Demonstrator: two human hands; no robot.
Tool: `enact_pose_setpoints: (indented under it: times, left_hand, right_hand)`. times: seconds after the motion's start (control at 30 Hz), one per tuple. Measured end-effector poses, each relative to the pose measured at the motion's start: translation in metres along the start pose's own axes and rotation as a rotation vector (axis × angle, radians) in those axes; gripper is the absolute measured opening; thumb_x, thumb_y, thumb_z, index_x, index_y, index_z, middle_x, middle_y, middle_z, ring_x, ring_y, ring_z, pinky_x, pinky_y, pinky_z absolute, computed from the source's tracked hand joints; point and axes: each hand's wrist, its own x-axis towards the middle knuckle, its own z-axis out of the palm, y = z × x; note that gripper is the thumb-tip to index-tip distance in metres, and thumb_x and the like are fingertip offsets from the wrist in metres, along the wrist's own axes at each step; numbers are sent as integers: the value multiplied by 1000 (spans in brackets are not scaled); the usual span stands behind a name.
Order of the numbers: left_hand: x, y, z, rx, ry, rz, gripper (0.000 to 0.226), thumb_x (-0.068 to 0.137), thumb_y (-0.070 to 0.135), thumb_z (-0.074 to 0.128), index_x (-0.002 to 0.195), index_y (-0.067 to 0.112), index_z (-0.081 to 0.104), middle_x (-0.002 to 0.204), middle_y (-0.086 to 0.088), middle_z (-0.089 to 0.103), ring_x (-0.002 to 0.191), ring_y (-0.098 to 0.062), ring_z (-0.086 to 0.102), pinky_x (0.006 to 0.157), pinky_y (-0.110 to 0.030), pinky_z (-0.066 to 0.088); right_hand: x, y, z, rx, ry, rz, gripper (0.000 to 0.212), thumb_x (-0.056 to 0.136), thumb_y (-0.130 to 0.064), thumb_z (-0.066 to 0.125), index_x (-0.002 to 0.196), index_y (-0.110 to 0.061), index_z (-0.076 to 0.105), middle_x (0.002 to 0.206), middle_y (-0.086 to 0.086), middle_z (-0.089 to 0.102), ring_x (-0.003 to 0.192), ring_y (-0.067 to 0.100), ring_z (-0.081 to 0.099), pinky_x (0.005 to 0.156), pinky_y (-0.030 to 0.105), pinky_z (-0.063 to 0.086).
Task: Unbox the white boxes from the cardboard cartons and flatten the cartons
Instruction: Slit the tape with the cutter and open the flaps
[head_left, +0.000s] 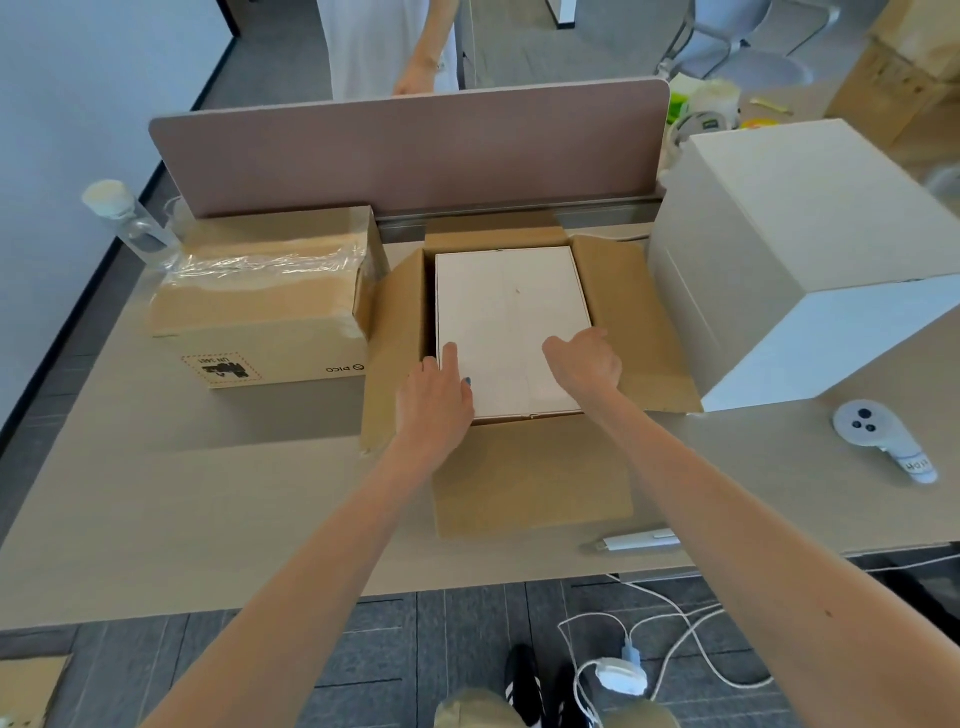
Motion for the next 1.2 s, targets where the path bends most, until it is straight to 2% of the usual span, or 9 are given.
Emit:
enact_pose_setpoints:
  times: [0.13, 0.23, 0.33, 0.47, 0.57, 0.83, 1.0, 1.1, 1.2]
  left_hand:
    - [0, -1, 0, -31, -12, 6, 45, 103, 27, 40, 145, 13, 29, 113, -13, 57, 102, -30, 54, 69, -36, 36]
    - [-2, 3, -1, 11, -22, -3, 47, 103, 28, 39, 146, 12, 27, 112, -14, 53, 101, -29, 52, 68, -33, 33]
    - [-1, 11, -2, 76, -29, -14, 51, 104, 30, 39, 147, 11, 23, 110, -16, 53, 93, -26, 49, 68, -31, 36]
    - [5, 17, -6, 134, -78, -47, 57, 104, 35, 38, 150, 9, 17, 111, -18, 55, 86, -23, 48, 65, -28, 37]
    - [7, 18, -7, 52, -126, -61, 57, 104, 34, 41, 149, 8, 18, 114, -20, 54, 80, -23, 43, 62, -29, 34]
    - [21, 6, -13, -137, -209, -43, 67, 99, 41, 52, 146, 8, 19, 81, -4, 47, 68, -16, 43, 48, -28, 31]
    - [28, 5, -8, -261, -340, -119, 86, 96, 49, 55, 155, 16, 3, 135, -21, 38, 90, -26, 47, 72, -32, 37]
    - [21, 7, 6, -441, -308, -166, 85, 95, 46, 57, 156, 23, 2, 144, -19, 21, 109, -35, 52, 82, -34, 42]
    - [14, 9, 14, -530, -190, -187, 82, 93, 43, 62, 154, 24, 12, 142, -15, 24, 110, -31, 52, 84, -31, 43]
  right_hand:
    - [7, -1, -12, 63, 11, -1, 16, 83, -22, 44, 81, -7, 50, 71, 2, 47, 69, 24, 49, 65, 30, 40]
    - [11, 3, -17, 97, 9, -22, 16, 83, -19, 45, 70, -9, 46, 63, 1, 40, 57, 21, 39, 53, 27, 30]
    - [5, 7, -15, -40, 13, -49, 13, 84, -19, 46, 91, -7, 45, 67, 0, 43, 60, 21, 44, 53, 28, 32]
    - [-6, 15, 3, -213, 46, -155, 53, 82, -21, 55, 126, -1, 36, 110, 13, 54, 108, 31, 50, 79, 36, 43]
    - [-6, 17, 13, -256, 1, -190, 66, 81, -24, 57, 136, -2, 29, 131, 13, 43, 122, 30, 40, 95, 37, 39]
    - [-8, 33, 10, -104, 5, -143, 58, 83, -14, 54, 132, 1, 26, 111, 15, 56, 84, 30, 52, 66, 35, 41]
    - [-6, 36, 15, -58, -12, -111, 68, 84, -30, 66, 133, -2, 28, 125, 12, 52, 108, 33, 55, 76, 35, 43]
    - [-7, 39, 17, -48, 7, -139, 76, 80, -38, 70, 136, -6, 30, 136, 7, 47, 119, 30, 51, 85, 36, 43]
    - [-9, 46, 17, 30, 19, -154, 83, 78, -35, 73, 143, -14, 27, 143, 0, 43, 126, 26, 47, 94, 37, 43]
